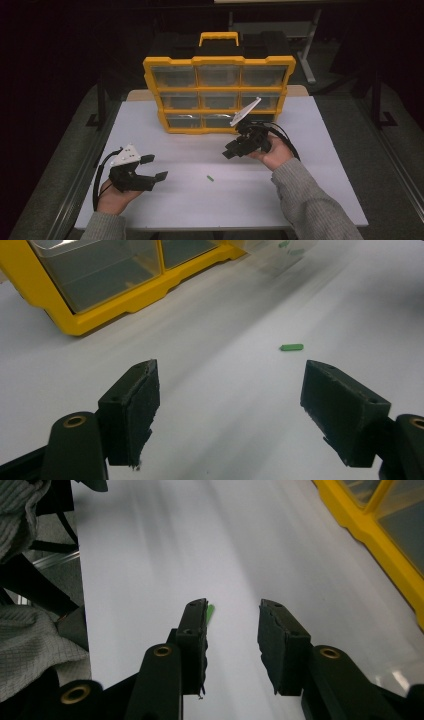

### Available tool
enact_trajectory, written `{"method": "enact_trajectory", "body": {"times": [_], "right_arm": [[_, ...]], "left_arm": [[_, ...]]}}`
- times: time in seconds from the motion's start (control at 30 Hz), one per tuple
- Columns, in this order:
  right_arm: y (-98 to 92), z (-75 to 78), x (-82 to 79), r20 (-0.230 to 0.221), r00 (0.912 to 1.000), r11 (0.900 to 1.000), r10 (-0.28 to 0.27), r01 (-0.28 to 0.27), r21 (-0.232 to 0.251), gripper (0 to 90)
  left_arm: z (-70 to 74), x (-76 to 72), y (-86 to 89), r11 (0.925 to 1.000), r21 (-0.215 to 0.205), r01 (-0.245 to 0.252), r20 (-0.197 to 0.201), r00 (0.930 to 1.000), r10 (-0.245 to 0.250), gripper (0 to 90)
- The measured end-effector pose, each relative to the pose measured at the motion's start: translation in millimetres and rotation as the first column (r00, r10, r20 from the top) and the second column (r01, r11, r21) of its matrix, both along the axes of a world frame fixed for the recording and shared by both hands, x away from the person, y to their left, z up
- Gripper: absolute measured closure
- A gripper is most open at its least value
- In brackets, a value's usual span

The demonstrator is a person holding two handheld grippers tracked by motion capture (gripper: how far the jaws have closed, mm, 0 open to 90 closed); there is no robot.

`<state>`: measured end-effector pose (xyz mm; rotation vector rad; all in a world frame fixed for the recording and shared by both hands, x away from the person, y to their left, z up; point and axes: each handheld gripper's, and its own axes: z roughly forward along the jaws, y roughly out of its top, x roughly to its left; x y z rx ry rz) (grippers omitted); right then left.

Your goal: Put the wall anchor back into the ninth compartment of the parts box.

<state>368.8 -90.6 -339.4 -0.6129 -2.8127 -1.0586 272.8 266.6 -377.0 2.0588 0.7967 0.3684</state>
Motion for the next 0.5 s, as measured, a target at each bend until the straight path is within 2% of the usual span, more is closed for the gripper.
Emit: {"method": "enact_trajectory", "body": {"times": [0.5], "right_arm": [[20.7, -18.8, -4.3, -0.023, 0.9992, 0.999, 0.031, -0.032, -0.020, 60.6]], "left_arm": [[0.1, 0.2, 0.2, 1.0000, -0.001, 0.001, -0.001, 1.0000, -0.001, 23.3]]}}
